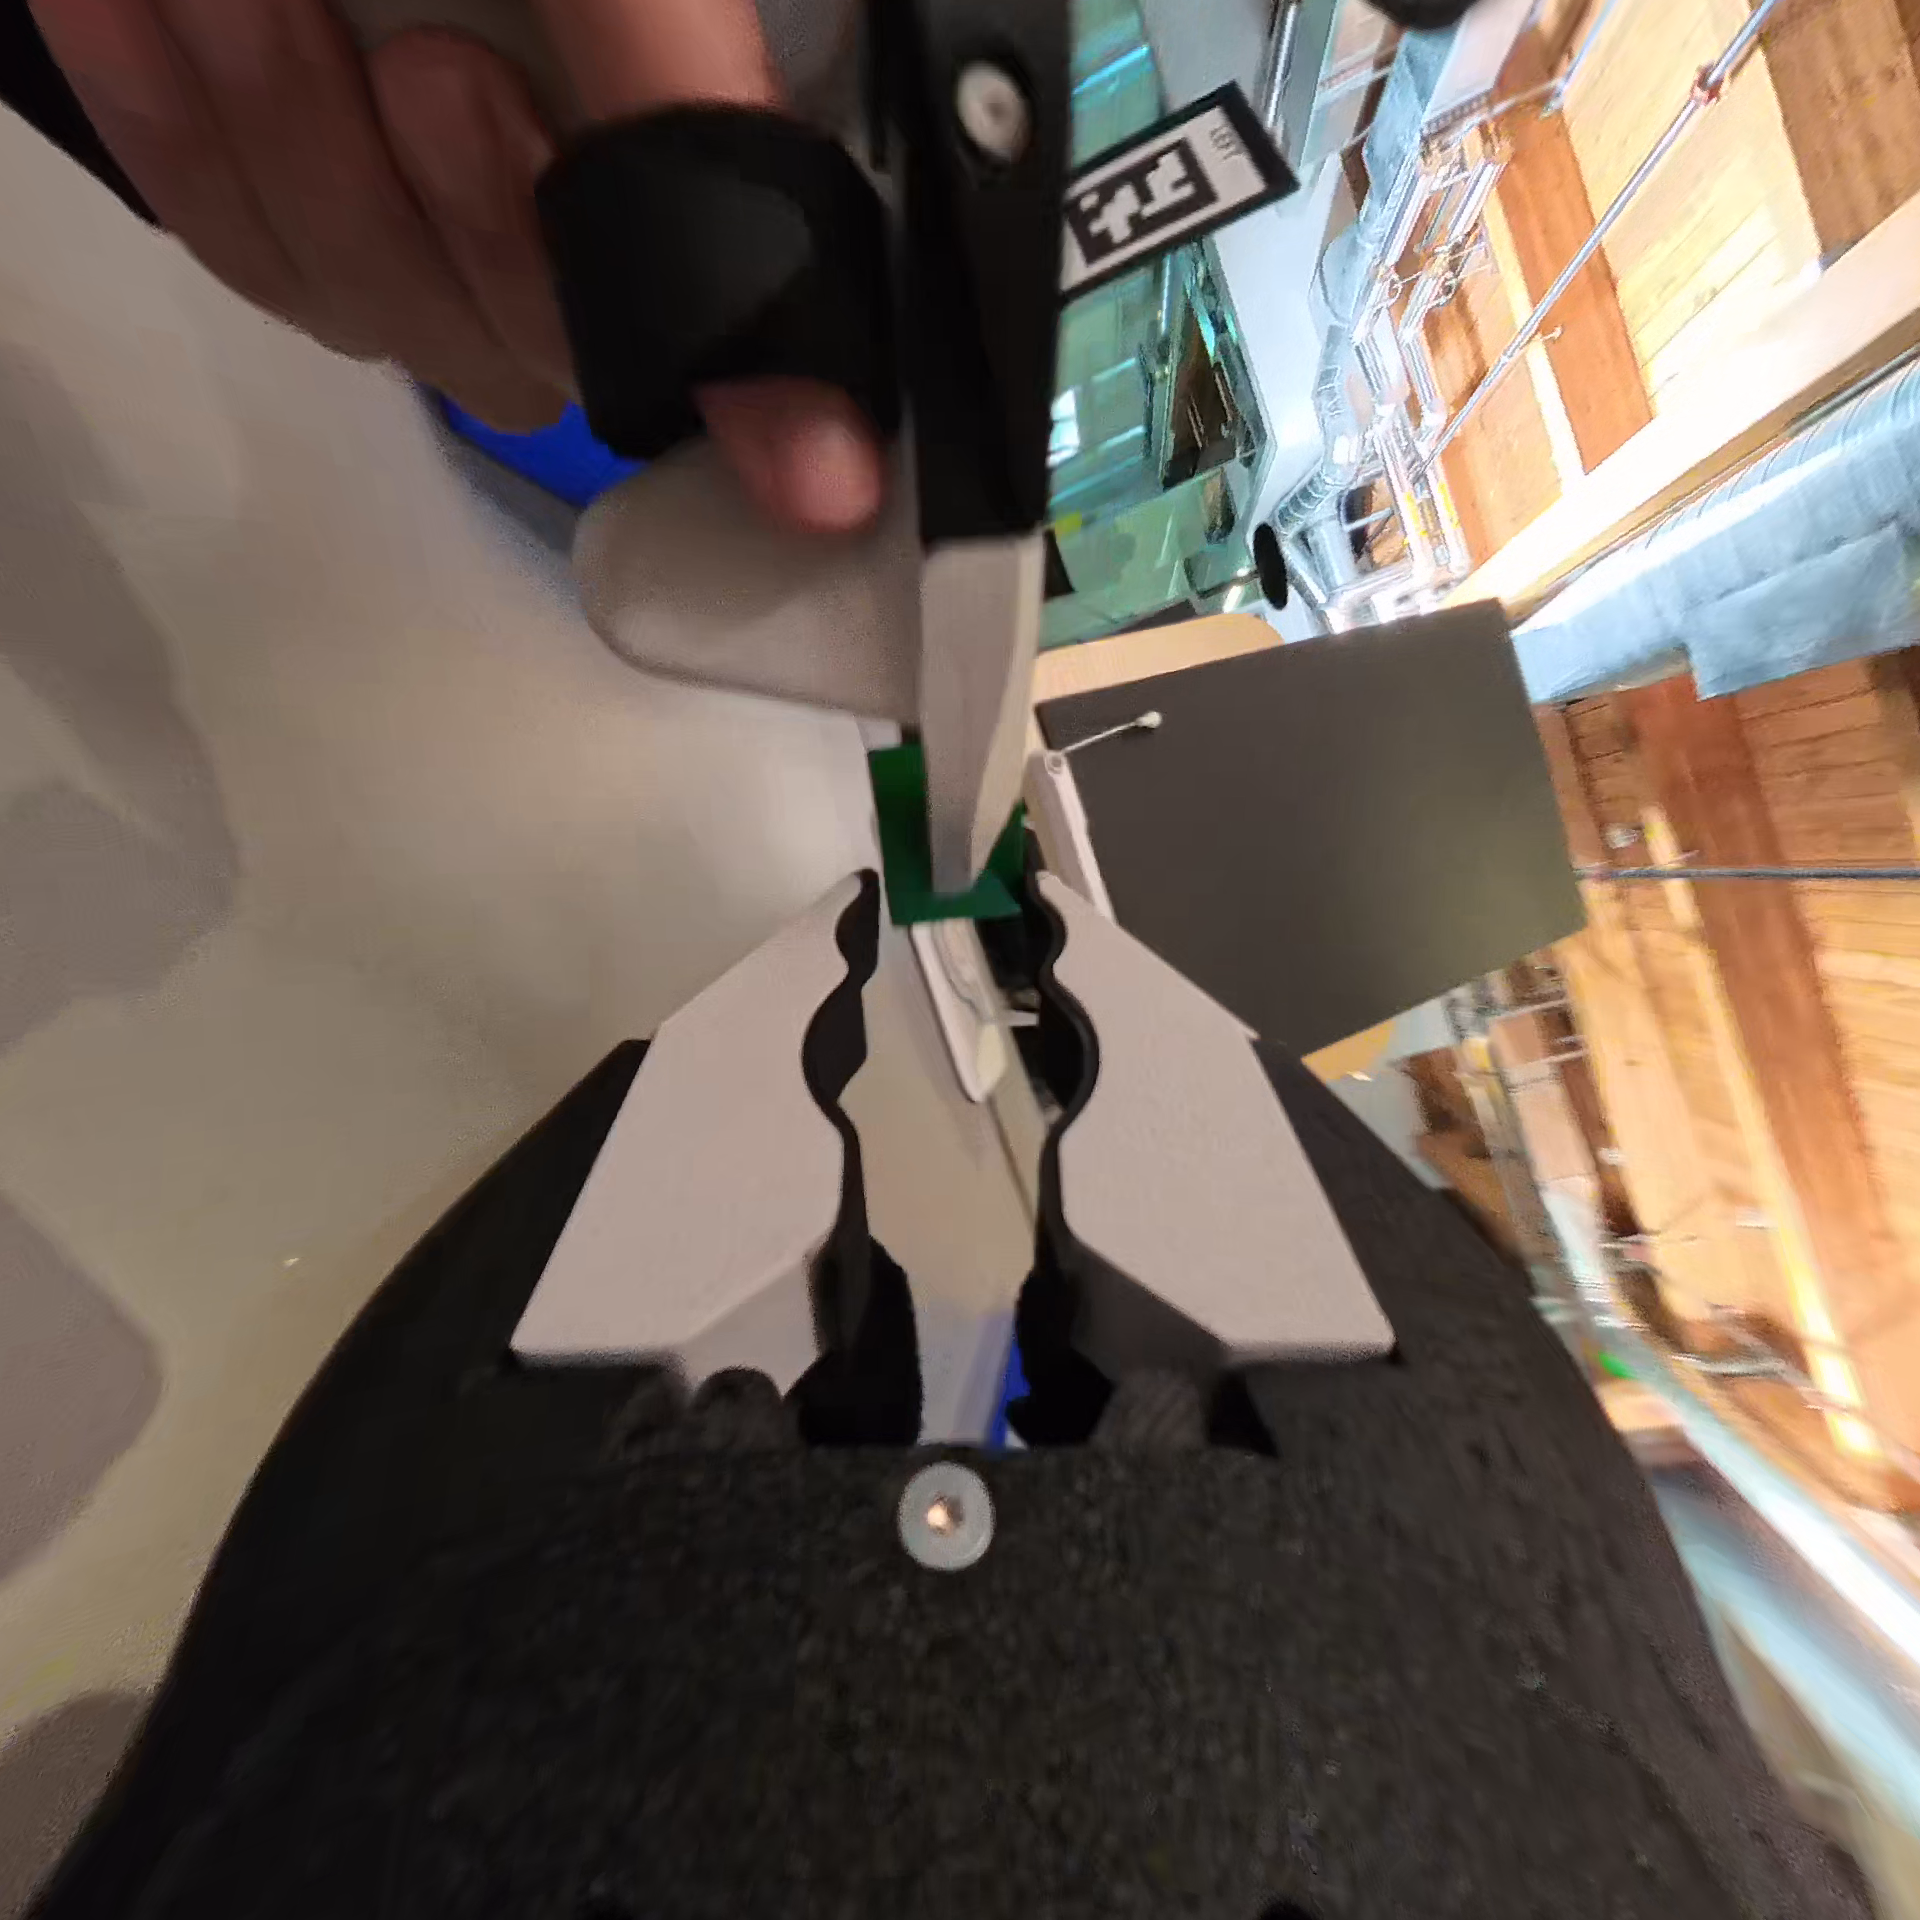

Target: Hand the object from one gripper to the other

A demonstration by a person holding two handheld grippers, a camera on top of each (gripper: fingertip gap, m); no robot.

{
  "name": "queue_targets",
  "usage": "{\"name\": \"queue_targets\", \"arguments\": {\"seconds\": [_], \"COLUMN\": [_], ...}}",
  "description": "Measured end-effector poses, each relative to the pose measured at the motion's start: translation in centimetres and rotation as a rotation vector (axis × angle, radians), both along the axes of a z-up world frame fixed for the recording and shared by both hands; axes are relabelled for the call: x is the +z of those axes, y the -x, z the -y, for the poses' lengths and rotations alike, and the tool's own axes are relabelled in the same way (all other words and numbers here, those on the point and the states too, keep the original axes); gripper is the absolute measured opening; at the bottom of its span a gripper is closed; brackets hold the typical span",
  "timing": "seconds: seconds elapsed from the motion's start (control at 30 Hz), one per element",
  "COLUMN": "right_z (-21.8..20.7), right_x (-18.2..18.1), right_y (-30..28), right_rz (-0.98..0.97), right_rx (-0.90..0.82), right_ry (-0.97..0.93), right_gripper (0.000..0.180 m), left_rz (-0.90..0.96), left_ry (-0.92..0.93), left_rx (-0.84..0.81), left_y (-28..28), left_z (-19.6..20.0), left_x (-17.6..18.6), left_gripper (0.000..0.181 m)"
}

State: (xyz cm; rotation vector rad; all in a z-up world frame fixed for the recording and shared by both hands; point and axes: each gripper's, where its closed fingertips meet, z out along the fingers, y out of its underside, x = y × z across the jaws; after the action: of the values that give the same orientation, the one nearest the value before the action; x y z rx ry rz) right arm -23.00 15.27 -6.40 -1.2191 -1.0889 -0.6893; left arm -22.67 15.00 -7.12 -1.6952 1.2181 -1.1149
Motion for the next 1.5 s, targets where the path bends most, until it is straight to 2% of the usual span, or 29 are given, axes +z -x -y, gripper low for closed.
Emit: {"name": "queue_targets", "arguments": {"seconds": [0.03,0.13,0.2,0.27,0.33,0.37,0.6,0.7,0.73,0.83,0.93,1.0,1.1,1.2,1.23,1.27,1.33,1.5], "right_z": [0.1,0.1,0.8,2.6,3.7,3.8,4.4,4.1,3.9,3.3,2.5,1.0,-3.0,-7.3,-8.5,-9.5,-10.6,-12.7], "right_x": [-0.1,-1.5,-1.9,0.3,3.7,4.1,2.8,2.5,2.6,2.2,2.4,3.8,7.9,8.9,8.1,6.2,1.4,-5.8], "right_y": [-0.2,-1.8,-2.0,-1.4,-1.6,-1.6,0.7,0.8,0.5,0.0,-1.3,-3.8,-11.7,-22.9,-26.0,-28.3,-31.1,-35.2], "right_rz": [-0.063,-0.395,-0.679,-0.973,-1.262,-1.309,-1.254,-1.24,-1.244,-1.209,-1.237,-1.267,-1.319,-1.123,-1.058,-0.999,-0.896,-0.683], "right_rx": [0.036,0.162,0.3,0.572,0.82,0.866,0.875,0.854,0.841,0.783,0.743,0.675,0.423,-0.092,-0.235,-0.371,-0.578,-0.87], "right_ry": [0.041,0.384,0.712,0.985,1.129,1.157,1.248,1.224,1.195,1.161,1.136,1.055,0.837,0.608,0.607,0.689,0.942,1.141], "right_gripper": [0.027,0.03,0.033,0.052,0.05,0.049,0.051,0.031,0.026,0.026,0.026,0.026,0.026,0.026,0.026,0.026,0.026,0.027], "left_rz": [0.041,0.223,0.31,0.343,0.335,0.321,0.276,0.269,0.259,0.244,0.201,0.146,0.103,0.115,0.112,0.106,0.082,0.022], "left_ry": [0.035,0.206,0.257,0.273,0.281,0.284,0.307,0.315,0.31,0.276,0.194,0.114,0.033,0.065,0.077,0.084,0.087,0.043], "left_rx": [-0.029,-0.225,-0.296,-0.343,-0.378,-0.396,-0.449,-0.437,-0.409,-0.335,-0.205,-0.128,-0.064,-0.064,-0.06,-0.057,-0.061,-0.055], "left_y": [0.3,1.8,2.7,2.9,2.6,2.3,0.5,0.1,-0.1,-0.3,-0.1,0.5,1.1,0.9,0.8,0.7,0.6,0.6], "left_z": [-0.1,1.1,1.5,2.1,2.8,3.3,5.3,5.4,5.0,4.2,2.4,1.2,0.1,0.1,0.0,0.0,0.0,0.1], "left_x": [0.4,2.4,3.6,4.1,4.1,3.9,2.9,2.6,2.4,2.0,0.8,-0.3,-1.2,-1.2,-1.3,-1.5,-2.0,-2.8], "left_gripper": [0.031,0.03,0.03,0.03,0.03,0.03,0.03,0.03,0.029,0.028,0.047,0.047,0.041,0.038,0.038,0.037,0.037,0.036]}}
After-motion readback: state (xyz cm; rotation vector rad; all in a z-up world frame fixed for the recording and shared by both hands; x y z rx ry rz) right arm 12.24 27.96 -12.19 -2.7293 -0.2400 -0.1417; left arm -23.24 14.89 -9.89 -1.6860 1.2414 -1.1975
